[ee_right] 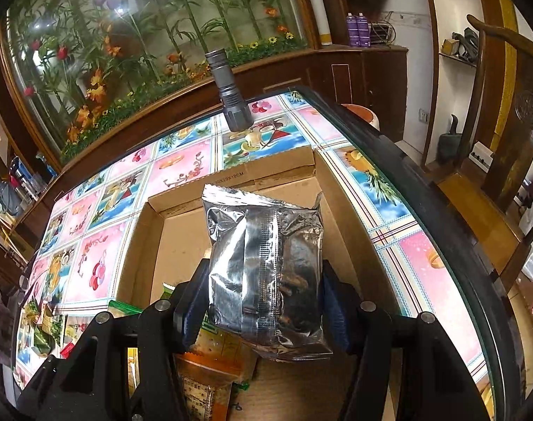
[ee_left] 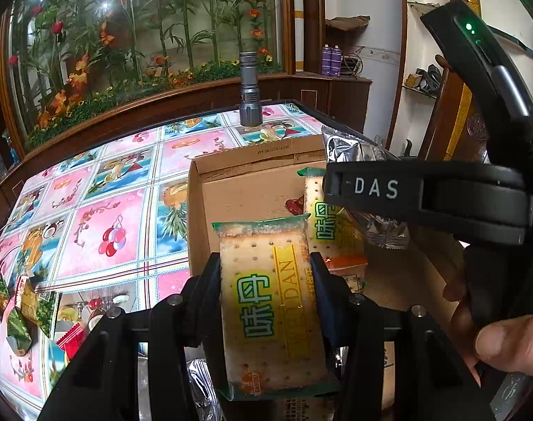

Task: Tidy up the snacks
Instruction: 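Lower both packs into the box and open both tools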

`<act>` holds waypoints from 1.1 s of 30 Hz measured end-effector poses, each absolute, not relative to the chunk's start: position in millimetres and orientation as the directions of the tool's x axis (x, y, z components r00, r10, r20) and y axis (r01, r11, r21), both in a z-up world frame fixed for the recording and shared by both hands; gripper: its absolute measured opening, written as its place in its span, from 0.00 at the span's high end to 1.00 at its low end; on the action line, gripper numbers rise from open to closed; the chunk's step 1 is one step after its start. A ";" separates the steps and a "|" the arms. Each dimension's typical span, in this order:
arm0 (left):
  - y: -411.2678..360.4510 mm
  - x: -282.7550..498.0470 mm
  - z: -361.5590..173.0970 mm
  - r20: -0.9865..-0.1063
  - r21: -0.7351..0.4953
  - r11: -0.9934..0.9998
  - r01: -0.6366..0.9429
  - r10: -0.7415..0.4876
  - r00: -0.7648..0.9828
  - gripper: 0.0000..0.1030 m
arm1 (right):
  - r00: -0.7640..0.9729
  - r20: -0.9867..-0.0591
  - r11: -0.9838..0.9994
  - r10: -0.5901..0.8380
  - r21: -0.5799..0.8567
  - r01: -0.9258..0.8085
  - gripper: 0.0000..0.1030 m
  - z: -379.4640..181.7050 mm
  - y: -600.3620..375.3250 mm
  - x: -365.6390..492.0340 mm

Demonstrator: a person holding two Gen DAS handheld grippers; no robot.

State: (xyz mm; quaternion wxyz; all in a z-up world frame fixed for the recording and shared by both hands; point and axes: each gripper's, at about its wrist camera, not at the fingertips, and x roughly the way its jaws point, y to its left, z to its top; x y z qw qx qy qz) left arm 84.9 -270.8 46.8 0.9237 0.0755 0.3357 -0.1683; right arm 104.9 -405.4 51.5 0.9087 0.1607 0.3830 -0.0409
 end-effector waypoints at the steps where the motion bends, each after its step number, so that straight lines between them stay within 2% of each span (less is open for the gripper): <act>1: -271.4 85.0 46.7 -0.646 0.026 0.932 0.362 -0.261 0.717 0.54 | 0.702 -0.711 0.945 0.049 0.261 0.198 0.39 51.4 -405.4 104.9; 33: -274.4 81.8 46.9 -0.630 0.048 0.934 0.355 -0.248 0.736 0.53 | 0.699 -0.714 0.949 0.043 0.247 0.194 0.39 49.3 -401.8 104.9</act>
